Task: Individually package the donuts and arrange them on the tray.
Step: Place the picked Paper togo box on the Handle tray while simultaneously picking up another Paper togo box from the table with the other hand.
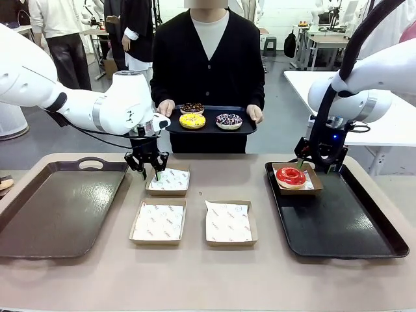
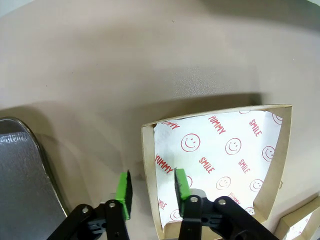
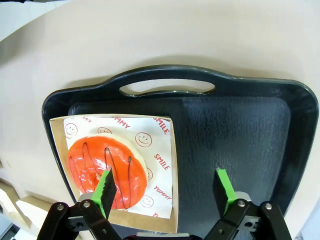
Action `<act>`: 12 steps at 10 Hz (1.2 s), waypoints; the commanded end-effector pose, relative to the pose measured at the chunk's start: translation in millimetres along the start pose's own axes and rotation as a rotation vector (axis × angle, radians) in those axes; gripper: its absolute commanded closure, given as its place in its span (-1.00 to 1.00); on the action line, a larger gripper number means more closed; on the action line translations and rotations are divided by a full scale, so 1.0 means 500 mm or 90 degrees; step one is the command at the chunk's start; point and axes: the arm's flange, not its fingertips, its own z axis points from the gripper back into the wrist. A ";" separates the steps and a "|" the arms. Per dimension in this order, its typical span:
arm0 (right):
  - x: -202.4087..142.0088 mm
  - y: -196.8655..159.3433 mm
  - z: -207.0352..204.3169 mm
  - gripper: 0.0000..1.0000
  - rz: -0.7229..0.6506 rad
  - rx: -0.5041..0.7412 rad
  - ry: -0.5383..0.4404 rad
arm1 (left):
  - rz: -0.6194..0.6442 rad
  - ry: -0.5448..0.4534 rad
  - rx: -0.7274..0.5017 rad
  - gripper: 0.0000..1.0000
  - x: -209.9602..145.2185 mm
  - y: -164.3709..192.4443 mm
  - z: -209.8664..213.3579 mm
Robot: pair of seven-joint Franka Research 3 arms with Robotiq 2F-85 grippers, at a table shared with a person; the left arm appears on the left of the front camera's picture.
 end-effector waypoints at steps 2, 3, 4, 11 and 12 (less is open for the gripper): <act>-0.006 0.004 0.007 -1.00 -0.014 0.002 0.001 | 0.001 0.007 -0.010 0.99 0.004 0.001 0.005; -0.007 0.002 0.009 -1.00 -0.015 0.004 -0.001 | 0.002 0.007 -0.010 1.00 0.005 0.002 0.006; -0.009 0.001 0.011 -1.00 -0.015 0.006 -0.002 | 0.001 0.007 -0.010 1.00 0.004 0.002 0.006; -0.139 -0.078 0.190 -1.00 0.026 0.293 0.013 | -0.023 0.035 -0.011 1.00 -0.016 -0.006 0.087; -0.182 -0.121 0.234 -1.00 0.028 0.353 0.009 | -0.026 0.031 -0.014 1.00 -0.027 -0.011 0.124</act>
